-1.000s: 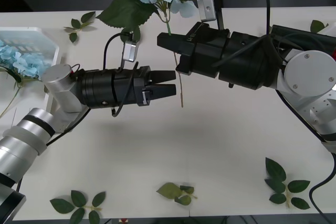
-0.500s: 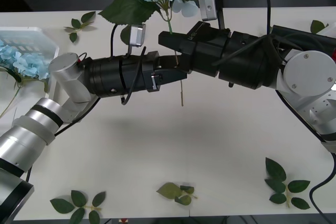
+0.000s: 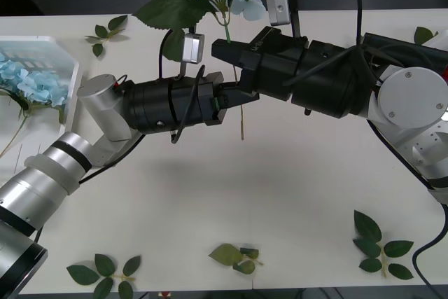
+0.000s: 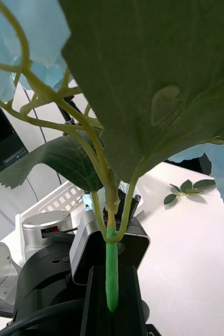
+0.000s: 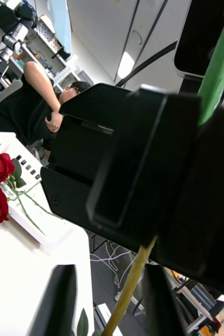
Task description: Place the red flowers into the right box and the blue flowers into the left box. If a person shows an open palm, hand one flower to the person first, then continue sorting.
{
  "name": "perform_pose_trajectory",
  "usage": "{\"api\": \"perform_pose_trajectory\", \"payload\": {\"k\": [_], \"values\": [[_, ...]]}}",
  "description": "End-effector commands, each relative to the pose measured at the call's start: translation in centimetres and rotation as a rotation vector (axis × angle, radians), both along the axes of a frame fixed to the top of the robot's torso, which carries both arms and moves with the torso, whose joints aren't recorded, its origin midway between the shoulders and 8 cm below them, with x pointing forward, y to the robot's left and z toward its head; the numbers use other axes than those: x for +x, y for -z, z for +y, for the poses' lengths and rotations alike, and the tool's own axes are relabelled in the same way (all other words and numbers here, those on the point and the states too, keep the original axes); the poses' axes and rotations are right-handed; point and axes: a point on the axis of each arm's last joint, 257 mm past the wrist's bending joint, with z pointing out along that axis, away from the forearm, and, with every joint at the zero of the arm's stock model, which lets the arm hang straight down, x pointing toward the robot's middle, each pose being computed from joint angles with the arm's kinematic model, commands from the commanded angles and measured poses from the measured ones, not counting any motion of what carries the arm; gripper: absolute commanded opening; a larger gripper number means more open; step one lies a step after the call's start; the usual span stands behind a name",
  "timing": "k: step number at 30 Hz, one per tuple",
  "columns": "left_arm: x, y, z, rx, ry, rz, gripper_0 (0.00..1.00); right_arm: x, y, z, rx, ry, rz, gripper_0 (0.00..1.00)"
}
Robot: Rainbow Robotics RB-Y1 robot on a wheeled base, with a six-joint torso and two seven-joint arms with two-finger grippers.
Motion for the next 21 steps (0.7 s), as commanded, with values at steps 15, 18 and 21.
{"api": "perform_pose_trajectory", "payload": {"k": [15,18,21], "values": [[-0.1,-2.3,-1.0,-0.011,0.039,0.01,0.0,-0.3,-2.1,0.3,0.053,-0.005,-0.032,0.73],[-0.1,-2.3,-1.0,-0.01,0.038,0.009,0.0,-0.2,-2.2,-1.4,0.082,-0.003,0.014,0.77],[-0.1,-2.3,-1.0,-0.01,0.038,0.009,0.0,-0.1,-2.1,-3.4,0.099,0.003,0.051,0.82]]}}
